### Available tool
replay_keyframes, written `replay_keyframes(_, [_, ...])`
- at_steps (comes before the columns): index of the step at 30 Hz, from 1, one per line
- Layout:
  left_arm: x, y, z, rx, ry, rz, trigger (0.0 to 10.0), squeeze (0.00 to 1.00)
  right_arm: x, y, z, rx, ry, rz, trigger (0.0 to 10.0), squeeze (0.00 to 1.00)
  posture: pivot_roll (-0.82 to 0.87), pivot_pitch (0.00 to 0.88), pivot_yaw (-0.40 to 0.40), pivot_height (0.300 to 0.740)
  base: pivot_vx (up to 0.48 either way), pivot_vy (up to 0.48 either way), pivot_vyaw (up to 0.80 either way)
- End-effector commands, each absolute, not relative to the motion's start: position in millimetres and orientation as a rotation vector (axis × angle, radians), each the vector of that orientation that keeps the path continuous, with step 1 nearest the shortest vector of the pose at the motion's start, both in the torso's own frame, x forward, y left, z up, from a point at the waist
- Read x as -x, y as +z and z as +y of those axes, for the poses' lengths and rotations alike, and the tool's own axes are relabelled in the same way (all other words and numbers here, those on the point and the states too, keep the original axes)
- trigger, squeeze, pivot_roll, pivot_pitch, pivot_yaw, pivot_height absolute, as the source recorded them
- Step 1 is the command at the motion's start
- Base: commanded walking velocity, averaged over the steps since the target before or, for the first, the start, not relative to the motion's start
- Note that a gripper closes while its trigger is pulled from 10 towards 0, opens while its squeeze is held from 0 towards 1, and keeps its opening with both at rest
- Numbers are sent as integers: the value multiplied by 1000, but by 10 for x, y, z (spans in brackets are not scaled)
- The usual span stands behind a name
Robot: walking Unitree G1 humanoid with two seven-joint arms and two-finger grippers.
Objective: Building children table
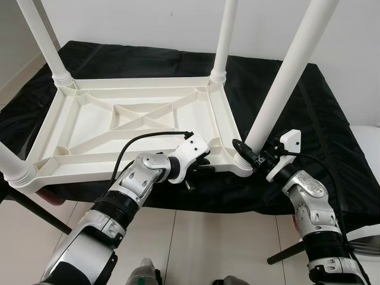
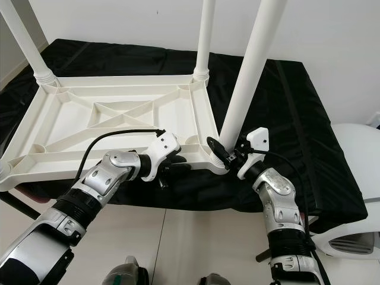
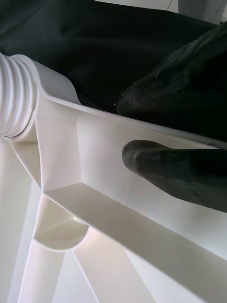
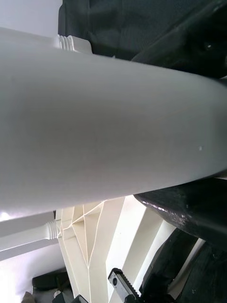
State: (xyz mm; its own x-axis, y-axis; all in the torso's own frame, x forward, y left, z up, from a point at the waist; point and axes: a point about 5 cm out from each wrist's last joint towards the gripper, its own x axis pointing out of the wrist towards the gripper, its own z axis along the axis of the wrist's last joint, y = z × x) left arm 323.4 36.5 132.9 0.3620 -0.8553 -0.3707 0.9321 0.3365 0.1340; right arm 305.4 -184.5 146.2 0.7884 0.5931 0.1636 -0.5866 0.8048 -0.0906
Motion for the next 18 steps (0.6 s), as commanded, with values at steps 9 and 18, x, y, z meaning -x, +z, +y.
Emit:
replay_keyframes(9, [-3233,1380,334,-358,-1221,231,10000,0,-3056,1505,-1792,-18,675,-219,0,0,-39,20,13,740,0,0,0])
replay_keyframes(18, [-3233,1380,334,-358,-1221,231,10000,0,-3056,1505,-1792,-18,675,-219,0,0,-39,20,13,740,0,0,0])
